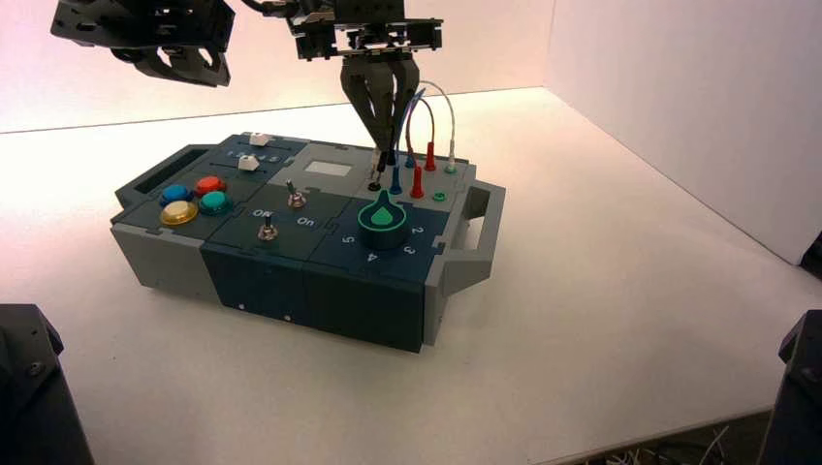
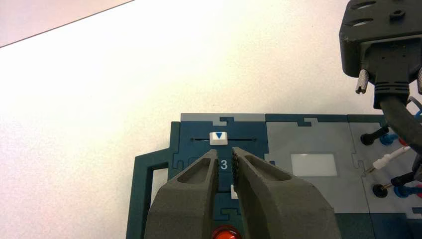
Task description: Insert the black wire.
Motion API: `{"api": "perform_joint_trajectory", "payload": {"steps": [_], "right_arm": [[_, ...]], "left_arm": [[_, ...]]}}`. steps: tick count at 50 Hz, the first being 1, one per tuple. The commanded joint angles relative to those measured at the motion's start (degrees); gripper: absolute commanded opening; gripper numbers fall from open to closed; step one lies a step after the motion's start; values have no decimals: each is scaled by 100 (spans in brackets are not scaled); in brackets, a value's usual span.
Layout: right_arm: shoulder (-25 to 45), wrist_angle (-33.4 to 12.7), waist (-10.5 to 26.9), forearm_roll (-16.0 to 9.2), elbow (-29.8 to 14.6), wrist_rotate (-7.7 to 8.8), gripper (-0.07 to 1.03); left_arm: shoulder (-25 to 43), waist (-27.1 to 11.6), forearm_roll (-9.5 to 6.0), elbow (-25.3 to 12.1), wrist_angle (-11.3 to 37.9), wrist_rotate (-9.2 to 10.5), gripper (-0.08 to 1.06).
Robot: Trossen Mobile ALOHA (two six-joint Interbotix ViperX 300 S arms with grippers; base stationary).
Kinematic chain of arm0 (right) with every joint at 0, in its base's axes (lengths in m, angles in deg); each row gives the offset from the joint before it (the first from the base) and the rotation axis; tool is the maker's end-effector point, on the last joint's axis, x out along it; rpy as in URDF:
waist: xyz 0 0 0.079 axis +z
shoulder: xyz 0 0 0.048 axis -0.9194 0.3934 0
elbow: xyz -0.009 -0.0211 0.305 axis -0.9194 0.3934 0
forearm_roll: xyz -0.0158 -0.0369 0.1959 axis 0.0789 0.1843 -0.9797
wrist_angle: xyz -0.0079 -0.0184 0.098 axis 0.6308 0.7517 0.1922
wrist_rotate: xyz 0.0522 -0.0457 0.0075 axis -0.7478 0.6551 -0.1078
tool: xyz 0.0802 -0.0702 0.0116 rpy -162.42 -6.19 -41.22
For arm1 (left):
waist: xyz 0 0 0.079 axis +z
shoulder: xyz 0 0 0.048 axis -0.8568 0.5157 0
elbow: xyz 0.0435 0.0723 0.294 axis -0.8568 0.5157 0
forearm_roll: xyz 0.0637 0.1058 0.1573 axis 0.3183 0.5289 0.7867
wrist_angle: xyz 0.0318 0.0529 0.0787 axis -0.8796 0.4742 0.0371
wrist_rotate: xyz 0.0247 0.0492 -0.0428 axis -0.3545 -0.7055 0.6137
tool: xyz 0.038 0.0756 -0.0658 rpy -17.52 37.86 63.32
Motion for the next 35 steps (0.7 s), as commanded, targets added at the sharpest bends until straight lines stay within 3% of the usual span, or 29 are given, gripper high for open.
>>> {"api": "perform_joint_trajectory", "payload": {"steps": [1, 35], "right_arm": [[-105, -44, 18, -9, -149, 53, -2], [44, -176, 79, -26, -431, 53, -2]], "left_arm": [[-35, -35, 18, -123, -53, -26, 17], [-18, -35, 9, -132, -79, -26, 17]]}}
